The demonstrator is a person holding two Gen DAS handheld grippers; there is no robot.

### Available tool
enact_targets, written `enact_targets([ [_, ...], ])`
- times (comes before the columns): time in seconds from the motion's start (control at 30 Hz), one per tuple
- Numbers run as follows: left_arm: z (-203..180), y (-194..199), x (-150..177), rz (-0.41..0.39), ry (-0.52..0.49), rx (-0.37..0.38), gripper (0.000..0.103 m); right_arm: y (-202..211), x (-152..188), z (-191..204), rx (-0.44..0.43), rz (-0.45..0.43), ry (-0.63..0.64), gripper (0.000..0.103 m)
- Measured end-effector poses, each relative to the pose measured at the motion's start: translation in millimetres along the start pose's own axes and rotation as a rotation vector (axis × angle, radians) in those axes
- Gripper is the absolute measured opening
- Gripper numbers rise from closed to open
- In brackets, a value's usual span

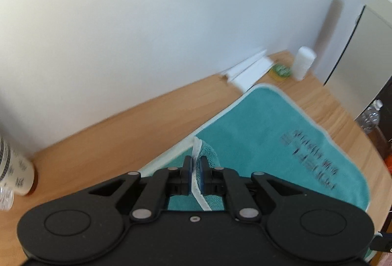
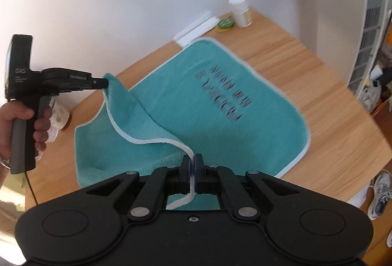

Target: Fold towel

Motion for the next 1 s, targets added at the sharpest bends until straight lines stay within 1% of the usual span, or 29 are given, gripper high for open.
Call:
enact_targets([
  [0.13, -17, 0, -22, -0.041, 0.002, 0.023, 0.005, 4, -12, -16, 0.014, -0.021, -0.021, 0.001],
  [0.23, -28, -5, -34, -0.051, 0.017, 0.030, 0.005, 1, -19, -32, 0.028, -0.022, -0.041, 0.001],
  [0.3, -36, -10, -40, -0.056, 0.006, 0.028, 0.005, -2, -22, -42, 0.034, -0.019, -0.055, 0.001],
  [0.47, -55, -32, -49, -0.039, -0.012, 0.023, 0.005, -9, -29, -65, 0.050, -0.011, -0.089, 0.001],
  [0.7, -81, -60, -66, -0.033, 0.002, 0.033, 0.005, -20, -38, -97, 0.072, 0.000, -0.137, 0.001],
  [0.83, -93, -77, -69, -0.028, -0.009, 0.032, 0.005, -29, -41, -114, 0.095, 0.004, -0.173, 0.001],
  [0.93, -98, -93, -72, -0.018, 0.004, 0.040, 0.005, -34, -41, -124, 0.121, 0.005, -0.189, 0.001],
  [1.0, -100, -97, -74, -0.031, 0.014, 0.046, 0.005, -37, -41, -132, 0.139, -0.007, -0.206, 0.001],
])
Point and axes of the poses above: each gripper's, at about its wrist camera, not at the fingertips, and y roughly against the way its jaws point, z to its left, x to its underside, the point moved 7 cm from there along -y, roughly the way its jaws point, and after that the axes turned 5 degrees about x, right-handed, at the moved point
